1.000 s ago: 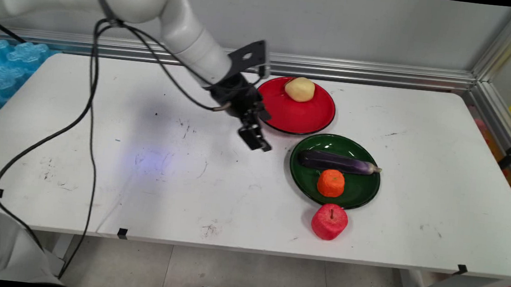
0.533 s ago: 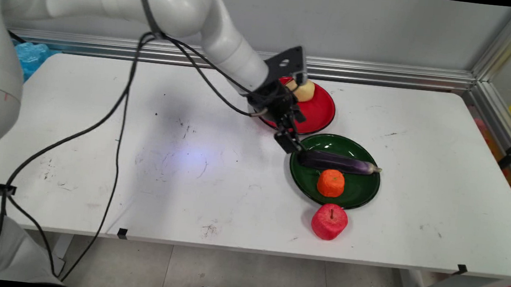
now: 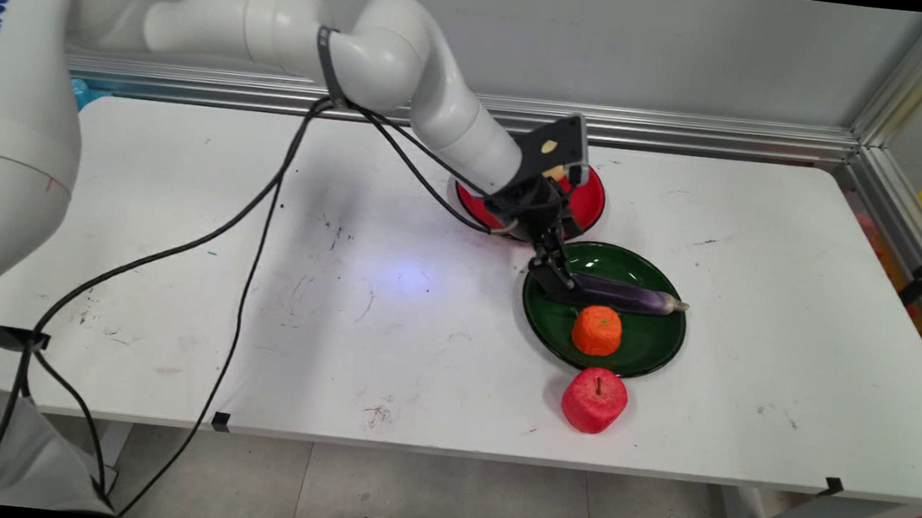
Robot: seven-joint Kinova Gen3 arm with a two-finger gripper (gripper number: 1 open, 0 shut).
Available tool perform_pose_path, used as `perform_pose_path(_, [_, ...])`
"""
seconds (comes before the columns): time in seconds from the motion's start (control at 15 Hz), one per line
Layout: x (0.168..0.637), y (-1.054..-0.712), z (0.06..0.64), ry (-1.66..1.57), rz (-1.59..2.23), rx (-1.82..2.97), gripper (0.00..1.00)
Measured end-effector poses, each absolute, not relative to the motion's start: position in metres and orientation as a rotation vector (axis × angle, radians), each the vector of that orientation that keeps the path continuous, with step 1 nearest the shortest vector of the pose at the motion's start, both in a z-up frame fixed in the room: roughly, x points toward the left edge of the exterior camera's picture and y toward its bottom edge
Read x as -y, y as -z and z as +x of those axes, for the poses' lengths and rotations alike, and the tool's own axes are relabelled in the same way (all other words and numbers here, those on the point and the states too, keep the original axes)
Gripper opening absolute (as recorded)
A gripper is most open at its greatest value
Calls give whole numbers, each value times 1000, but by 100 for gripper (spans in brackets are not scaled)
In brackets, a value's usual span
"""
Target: Pick up the eggplant from the green plate
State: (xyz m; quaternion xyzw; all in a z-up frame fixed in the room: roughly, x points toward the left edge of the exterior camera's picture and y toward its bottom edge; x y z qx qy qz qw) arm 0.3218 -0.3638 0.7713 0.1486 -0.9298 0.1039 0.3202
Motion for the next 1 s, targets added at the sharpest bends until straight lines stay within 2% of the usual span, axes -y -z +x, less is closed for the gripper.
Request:
perform_pose_path(0.73, [377, -736, 305, -275, 340, 2450, 100])
perform_pose_path(0.8, [378, -734, 305, -273, 334, 2451, 0])
perform_pose_path(1.0, [378, -731, 303, -266, 319, 2454, 0])
